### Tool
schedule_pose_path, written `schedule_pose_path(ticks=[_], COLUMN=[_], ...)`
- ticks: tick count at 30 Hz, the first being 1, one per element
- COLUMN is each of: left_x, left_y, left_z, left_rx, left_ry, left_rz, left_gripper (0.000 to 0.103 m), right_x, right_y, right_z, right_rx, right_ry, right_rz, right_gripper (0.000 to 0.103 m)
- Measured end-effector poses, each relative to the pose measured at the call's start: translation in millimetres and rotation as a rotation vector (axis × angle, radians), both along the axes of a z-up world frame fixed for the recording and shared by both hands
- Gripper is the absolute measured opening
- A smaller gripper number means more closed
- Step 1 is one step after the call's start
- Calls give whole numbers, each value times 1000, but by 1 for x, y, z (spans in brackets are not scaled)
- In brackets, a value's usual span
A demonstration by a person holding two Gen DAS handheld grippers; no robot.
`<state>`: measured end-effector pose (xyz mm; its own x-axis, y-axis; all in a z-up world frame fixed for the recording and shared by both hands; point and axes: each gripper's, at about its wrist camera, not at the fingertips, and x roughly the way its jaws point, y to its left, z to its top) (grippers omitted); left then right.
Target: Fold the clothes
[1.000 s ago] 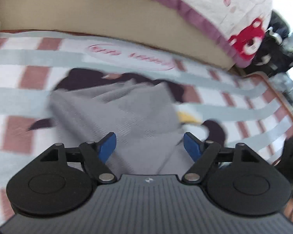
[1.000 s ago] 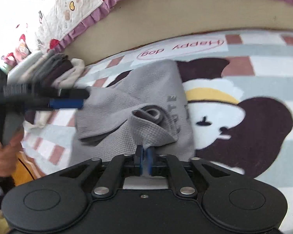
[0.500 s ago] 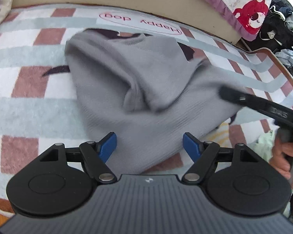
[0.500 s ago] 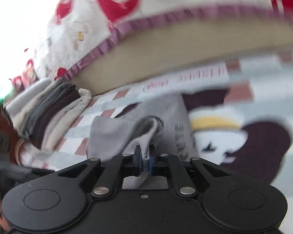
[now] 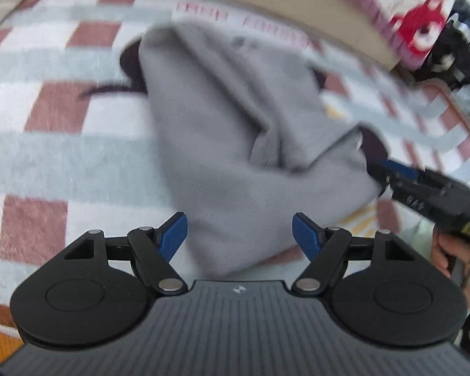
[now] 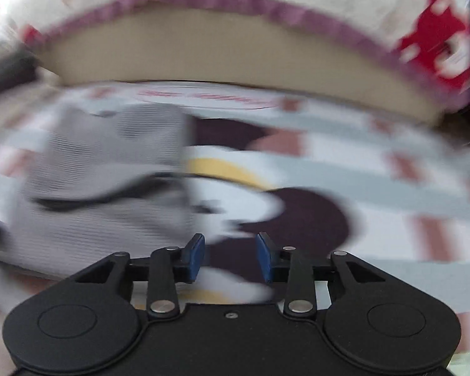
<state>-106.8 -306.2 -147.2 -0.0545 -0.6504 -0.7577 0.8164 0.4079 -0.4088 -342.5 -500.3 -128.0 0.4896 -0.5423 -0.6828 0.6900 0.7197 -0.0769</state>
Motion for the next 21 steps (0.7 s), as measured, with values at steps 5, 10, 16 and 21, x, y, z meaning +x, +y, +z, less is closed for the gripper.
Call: schedule_pose_path(ticks=[5, 10, 16, 21], left_x=[4, 1, 7, 12], left_y=[-3, -9, -3, 2], left_z=[6, -20, -30, -32], left_rx=[-145, -107, -90, -94], left_ry=[-4, 52, 98, 105], left_rz=[-2, -10, 5, 20], left_gripper=[72, 68, 68, 67], right_x=[4, 55, 88, 102], right_y=[13, 43, 70, 97], right_z=[27, 17, -8, -19], right_rx=[-2, -49, -154, -373], right_ry=[-149, -65, 81, 174], right_rz=[249, 575, 737, 797], right_gripper=[42, 46, 46, 58])
